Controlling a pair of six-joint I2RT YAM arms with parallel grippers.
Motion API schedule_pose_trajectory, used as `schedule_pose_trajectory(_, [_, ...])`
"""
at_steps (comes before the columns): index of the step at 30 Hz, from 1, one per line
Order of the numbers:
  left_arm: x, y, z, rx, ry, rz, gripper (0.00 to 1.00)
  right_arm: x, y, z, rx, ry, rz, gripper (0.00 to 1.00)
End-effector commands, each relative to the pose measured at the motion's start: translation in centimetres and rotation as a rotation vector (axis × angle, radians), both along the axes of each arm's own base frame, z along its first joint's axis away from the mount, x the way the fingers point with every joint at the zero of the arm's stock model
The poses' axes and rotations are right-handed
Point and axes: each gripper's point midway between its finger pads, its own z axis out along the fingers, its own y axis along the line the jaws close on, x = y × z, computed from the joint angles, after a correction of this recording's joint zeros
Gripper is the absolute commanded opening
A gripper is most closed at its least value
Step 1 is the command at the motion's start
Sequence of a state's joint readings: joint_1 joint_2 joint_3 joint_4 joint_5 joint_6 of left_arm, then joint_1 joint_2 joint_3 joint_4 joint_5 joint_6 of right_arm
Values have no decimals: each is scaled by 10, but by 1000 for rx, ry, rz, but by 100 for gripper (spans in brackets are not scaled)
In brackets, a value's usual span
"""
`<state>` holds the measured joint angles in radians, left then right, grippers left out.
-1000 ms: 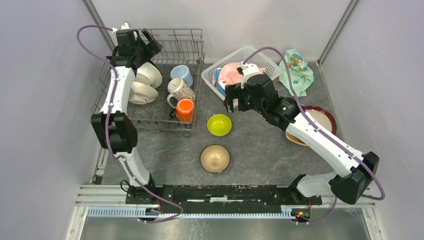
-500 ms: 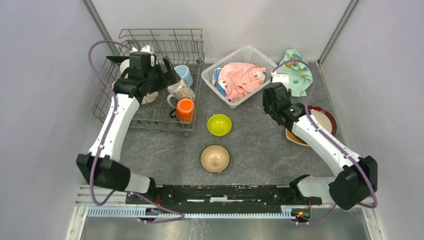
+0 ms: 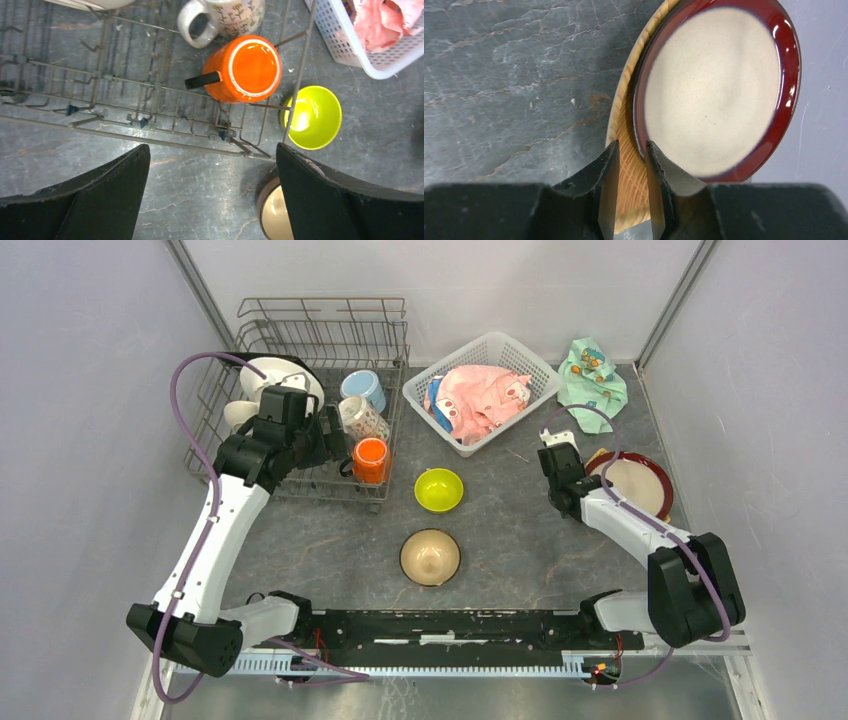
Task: Load the mixed dishes into the dish rack
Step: Pick up the plate from the corner of the board.
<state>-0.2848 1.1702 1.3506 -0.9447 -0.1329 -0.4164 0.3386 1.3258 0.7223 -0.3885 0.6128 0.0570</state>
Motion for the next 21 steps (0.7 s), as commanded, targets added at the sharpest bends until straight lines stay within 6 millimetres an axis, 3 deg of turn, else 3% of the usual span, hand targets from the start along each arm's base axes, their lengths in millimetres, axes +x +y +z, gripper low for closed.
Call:
schedule_pose_trajectory(1, [0,18,4,90,-35,45,100,11,-16,5,-51,-26,30,31])
schedule_pose_trajectory(5, [-7,23,-4,95,-1,81,100,12,-30,-1,-68,-37,24,31])
schedule_pose_trajectory(11, [-6,14,-4,82,19,43,100,24,-11,-22,-9,-61,213,32])
schedule_pose_trajectory(15, [-6,4,-6,63,31,2,100,13,-41,-38,-129,44,97,32])
schedule_pose_trajectory(21, [-1,-7,-4,28,29,-32,100,15,-49,-54,-118,57,77,26])
